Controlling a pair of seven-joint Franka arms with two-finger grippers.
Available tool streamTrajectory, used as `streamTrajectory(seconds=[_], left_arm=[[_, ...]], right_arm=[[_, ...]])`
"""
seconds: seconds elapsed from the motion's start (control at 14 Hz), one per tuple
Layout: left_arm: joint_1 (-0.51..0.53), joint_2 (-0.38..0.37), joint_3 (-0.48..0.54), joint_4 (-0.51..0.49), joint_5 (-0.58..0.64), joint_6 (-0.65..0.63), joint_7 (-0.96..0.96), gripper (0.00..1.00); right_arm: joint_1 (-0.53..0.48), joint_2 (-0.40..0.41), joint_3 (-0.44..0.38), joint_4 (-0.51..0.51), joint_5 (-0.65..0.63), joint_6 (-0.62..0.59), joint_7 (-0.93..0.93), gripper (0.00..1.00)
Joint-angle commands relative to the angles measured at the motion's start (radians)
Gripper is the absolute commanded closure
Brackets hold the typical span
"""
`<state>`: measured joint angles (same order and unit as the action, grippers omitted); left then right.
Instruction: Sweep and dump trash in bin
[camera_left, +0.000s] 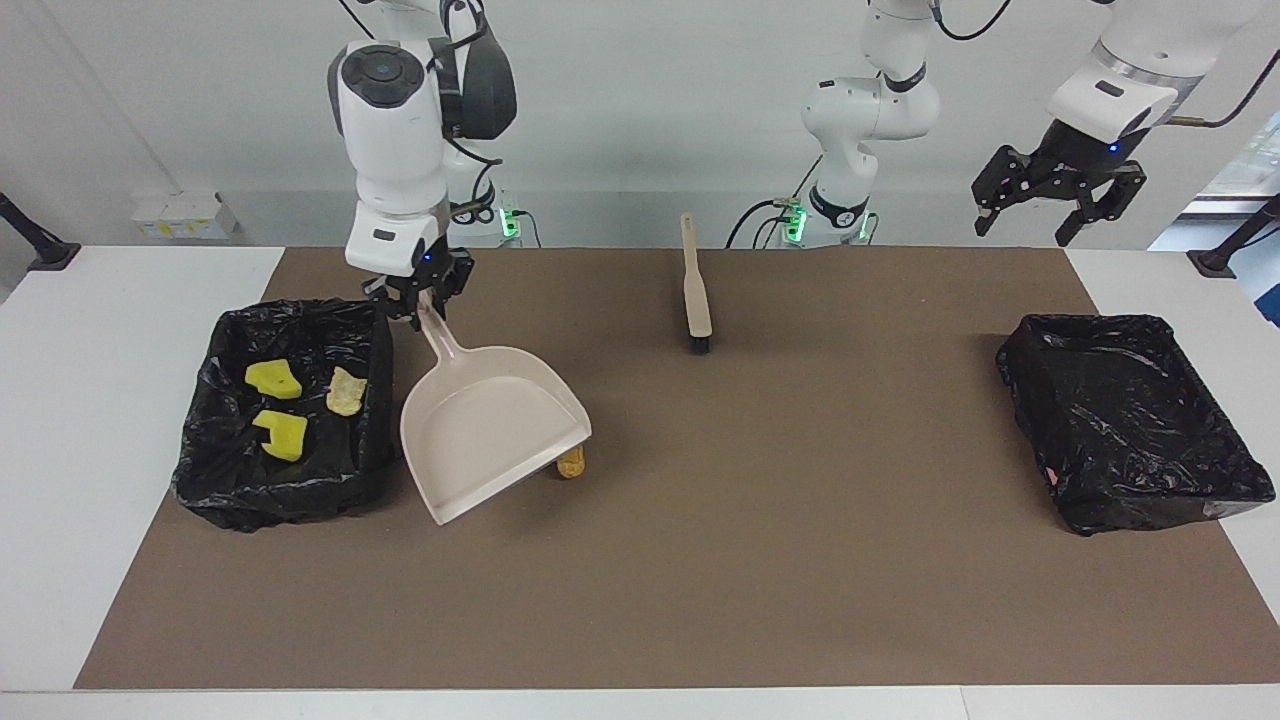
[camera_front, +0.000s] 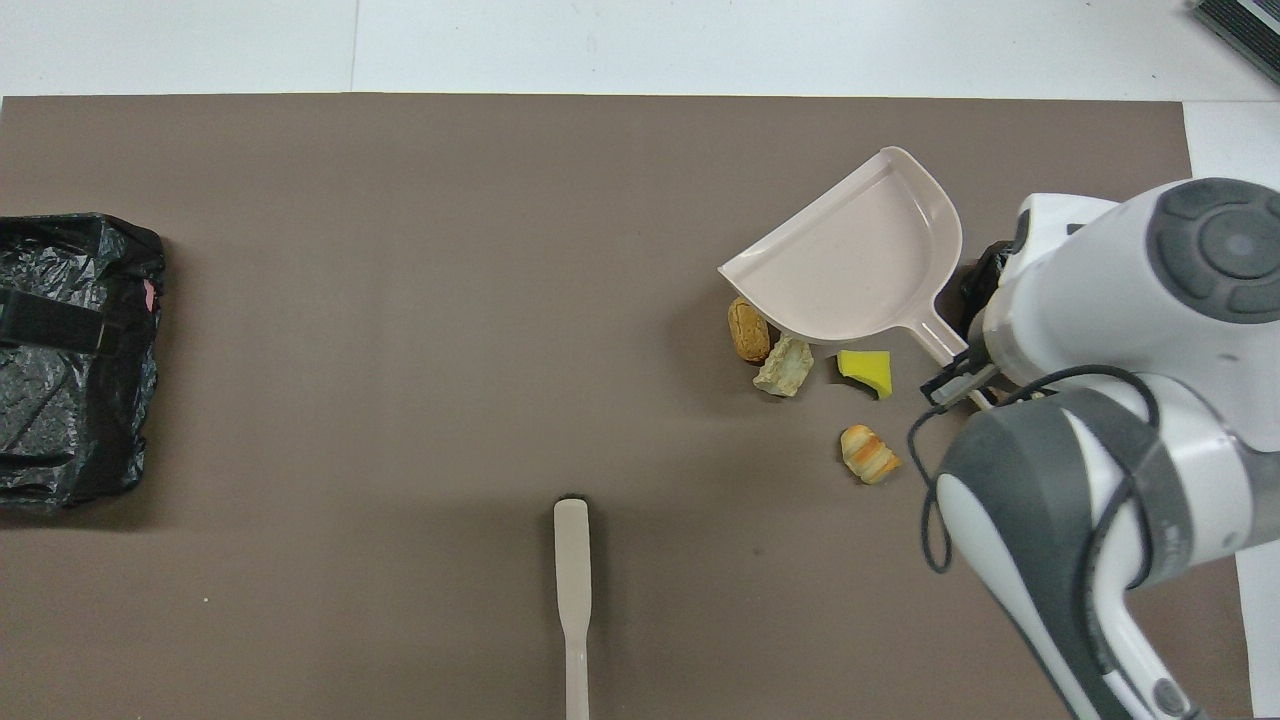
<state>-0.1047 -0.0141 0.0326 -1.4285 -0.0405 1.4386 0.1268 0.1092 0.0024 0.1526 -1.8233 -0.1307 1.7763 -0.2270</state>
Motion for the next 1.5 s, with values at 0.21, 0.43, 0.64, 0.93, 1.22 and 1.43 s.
streamTrajectory(seconds=[0.21, 0.43, 0.64, 0.93, 1.22, 1.43], left_arm=[[0.005, 0.002, -0.007, 0.025, -0.007, -0.021, 0.007, 0.00], [0.005, 0.000, -0.007, 0.025, -0.009, -0.020, 0.007, 0.00], [0.005, 0.000, -0.007, 0.025, -0.009, -0.020, 0.007, 0.00], [0.005, 0.000, -0.007, 0.025, -0.009, -0.021, 0.007, 0.00], [0.005, 0.000, -0.008, 0.025, -0.009, -0.021, 0.007, 0.00], [-0.006, -0.013, -0.010, 0.011, -0.009, -0.021, 0.005, 0.00]], right_arm=[[0.202, 0.120, 0.001, 0.016, 0.037, 0.173, 0.545, 1.00], [0.306, 0.181, -0.001, 0.038, 0.094, 0.263, 0.749, 1.00], [0.395, 0.302, -0.001, 0.110, 0.082, 0.296, 0.902, 1.00], [0.490, 0.462, -0.004, 0.231, 0.069, 0.347, 1.055, 1.00], [0.512, 0.452, -0.002, 0.219, 0.022, 0.338, 1.060, 0.00], [0.541, 0.389, -0.001, 0.145, 0.036, 0.292, 1.077, 0.00]])
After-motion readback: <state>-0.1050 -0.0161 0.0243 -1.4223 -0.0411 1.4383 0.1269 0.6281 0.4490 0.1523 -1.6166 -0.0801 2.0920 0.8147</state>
